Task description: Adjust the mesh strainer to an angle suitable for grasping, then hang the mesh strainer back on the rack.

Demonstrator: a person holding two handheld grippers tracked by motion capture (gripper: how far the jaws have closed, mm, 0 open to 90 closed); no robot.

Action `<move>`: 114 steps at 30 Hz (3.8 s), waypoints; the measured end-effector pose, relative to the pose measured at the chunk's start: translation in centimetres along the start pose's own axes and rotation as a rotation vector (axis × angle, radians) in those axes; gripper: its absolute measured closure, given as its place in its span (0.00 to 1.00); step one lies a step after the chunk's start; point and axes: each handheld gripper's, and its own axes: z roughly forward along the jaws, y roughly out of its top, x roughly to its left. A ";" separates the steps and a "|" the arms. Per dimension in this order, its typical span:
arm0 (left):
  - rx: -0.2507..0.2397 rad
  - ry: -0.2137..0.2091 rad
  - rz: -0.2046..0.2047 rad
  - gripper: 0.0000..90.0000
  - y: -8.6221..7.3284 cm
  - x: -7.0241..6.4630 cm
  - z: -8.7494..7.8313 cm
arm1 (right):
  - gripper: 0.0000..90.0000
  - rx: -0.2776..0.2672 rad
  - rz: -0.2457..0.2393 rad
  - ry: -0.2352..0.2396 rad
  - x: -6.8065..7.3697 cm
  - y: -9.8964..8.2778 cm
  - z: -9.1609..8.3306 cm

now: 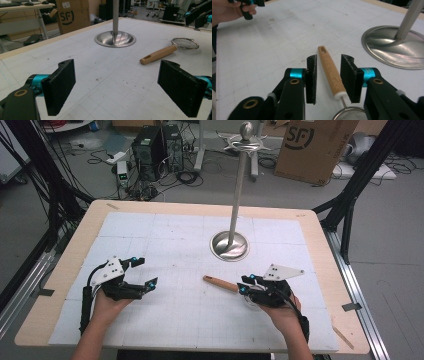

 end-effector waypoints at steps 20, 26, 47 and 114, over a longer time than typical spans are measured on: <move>-0.039 0.006 -0.004 0.17 0.6 0.0 -0.1 | 0.34 -0.075 0.038 -0.136 -1.5 -0.7 -1.5; -0.037 0.007 -0.014 0.17 0.6 0.0 -0.1 | 0.30 -0.062 0.043 -0.137 -1.4 -0.7 -1.1; -0.026 0.006 -0.001 0.17 0.6 -0.2 -0.2 | 0.32 0.082 -0.012 -0.108 -1.4 -0.2 1.3; -0.035 0.006 -0.006 0.17 0.6 0.0 -0.1 | 0.70 0.632 -0.076 -0.030 -1.1 1.8 7.4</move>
